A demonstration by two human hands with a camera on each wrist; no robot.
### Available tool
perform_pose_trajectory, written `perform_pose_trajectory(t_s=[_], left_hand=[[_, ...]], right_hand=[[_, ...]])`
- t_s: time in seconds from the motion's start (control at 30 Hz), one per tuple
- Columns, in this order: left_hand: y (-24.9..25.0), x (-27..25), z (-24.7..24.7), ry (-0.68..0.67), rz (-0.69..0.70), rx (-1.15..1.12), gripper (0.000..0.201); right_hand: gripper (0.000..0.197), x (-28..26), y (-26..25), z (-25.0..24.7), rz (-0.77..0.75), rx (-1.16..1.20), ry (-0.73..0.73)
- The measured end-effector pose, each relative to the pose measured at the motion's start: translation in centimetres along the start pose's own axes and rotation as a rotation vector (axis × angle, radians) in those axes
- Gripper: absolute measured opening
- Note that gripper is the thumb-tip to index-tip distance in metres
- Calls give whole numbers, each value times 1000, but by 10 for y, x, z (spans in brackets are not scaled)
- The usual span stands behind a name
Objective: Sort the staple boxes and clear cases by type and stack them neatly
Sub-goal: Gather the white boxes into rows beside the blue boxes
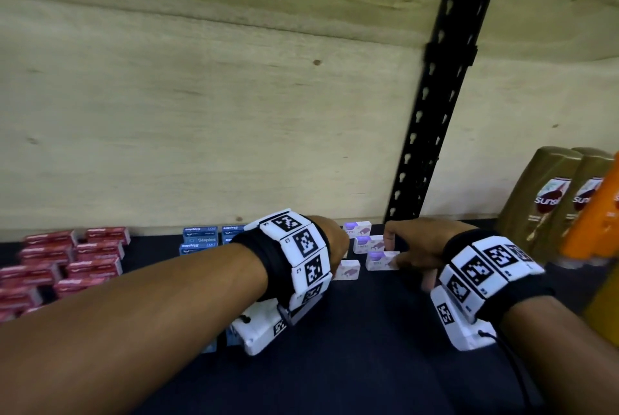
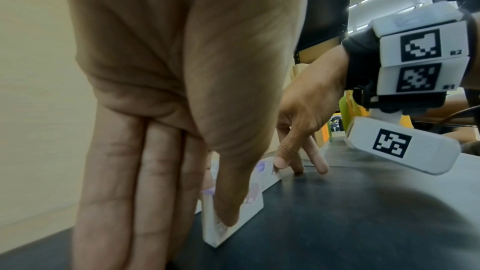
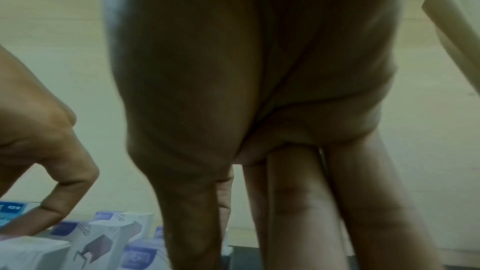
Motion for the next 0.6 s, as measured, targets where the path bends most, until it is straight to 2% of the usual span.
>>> perform_pose_trajectory(t_s=[0.13,0.6], left_hand=[[-1,5,3,-6,-1,50,44],[4,8,5,-21,9,-4,44]], right_hand=[[17,1,0,-1,-7,-2,10],[20,2,6,2,3,32,3]])
Point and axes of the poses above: each hand's wrist, its own x-axis towards the middle knuckle, its own z-axis out of the palm, y = z × x, the point moved 10 cm from there along x, towards the middle knuckle, and after that the axes turned 12 degrees about -x, right-handed, at the moved point
